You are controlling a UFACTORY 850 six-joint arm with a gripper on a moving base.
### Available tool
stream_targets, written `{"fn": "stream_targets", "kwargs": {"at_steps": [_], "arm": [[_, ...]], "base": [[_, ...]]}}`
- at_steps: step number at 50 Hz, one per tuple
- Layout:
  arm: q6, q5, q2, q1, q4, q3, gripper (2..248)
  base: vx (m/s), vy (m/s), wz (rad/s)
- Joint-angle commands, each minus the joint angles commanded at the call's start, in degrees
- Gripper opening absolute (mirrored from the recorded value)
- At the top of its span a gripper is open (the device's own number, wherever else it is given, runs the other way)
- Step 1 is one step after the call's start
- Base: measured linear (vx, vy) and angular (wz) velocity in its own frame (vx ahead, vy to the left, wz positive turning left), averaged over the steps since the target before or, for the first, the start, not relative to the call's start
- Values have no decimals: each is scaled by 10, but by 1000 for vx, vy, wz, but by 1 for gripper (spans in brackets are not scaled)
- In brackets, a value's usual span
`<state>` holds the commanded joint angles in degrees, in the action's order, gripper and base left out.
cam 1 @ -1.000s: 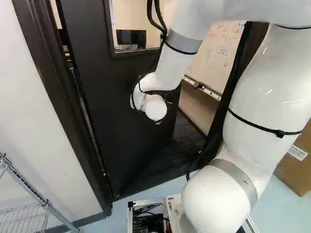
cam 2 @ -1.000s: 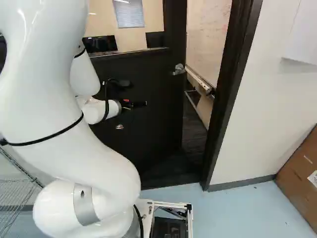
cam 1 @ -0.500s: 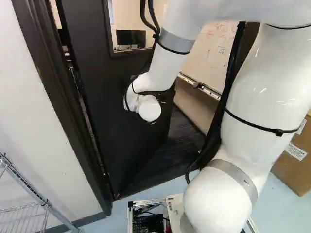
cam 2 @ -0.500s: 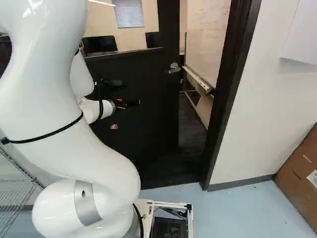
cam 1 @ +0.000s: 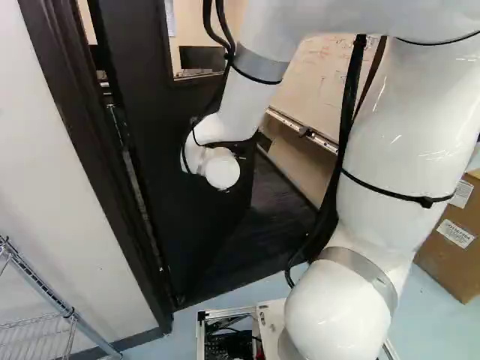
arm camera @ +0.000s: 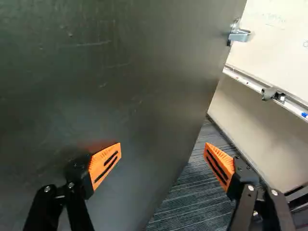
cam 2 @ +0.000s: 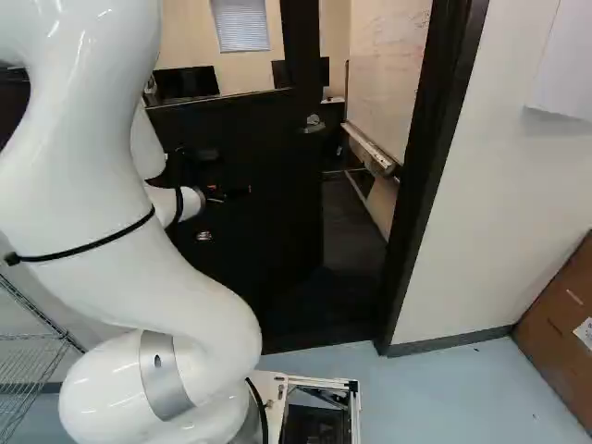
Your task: Open the door and move inside
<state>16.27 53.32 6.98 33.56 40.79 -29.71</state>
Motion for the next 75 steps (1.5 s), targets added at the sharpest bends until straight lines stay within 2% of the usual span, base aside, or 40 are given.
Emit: {"fn": "stream_targets", "kwargs": {"at_steps": [18, 40, 75], "arm": [[0, 0, 12, 22, -5, -14, 247], [0, 0, 28, 46, -28, -32, 247], [0, 10, 37, 57, -88, -41, 247]], "base": [[0, 0, 0], [0, 0, 0], [0, 0, 0]]}}
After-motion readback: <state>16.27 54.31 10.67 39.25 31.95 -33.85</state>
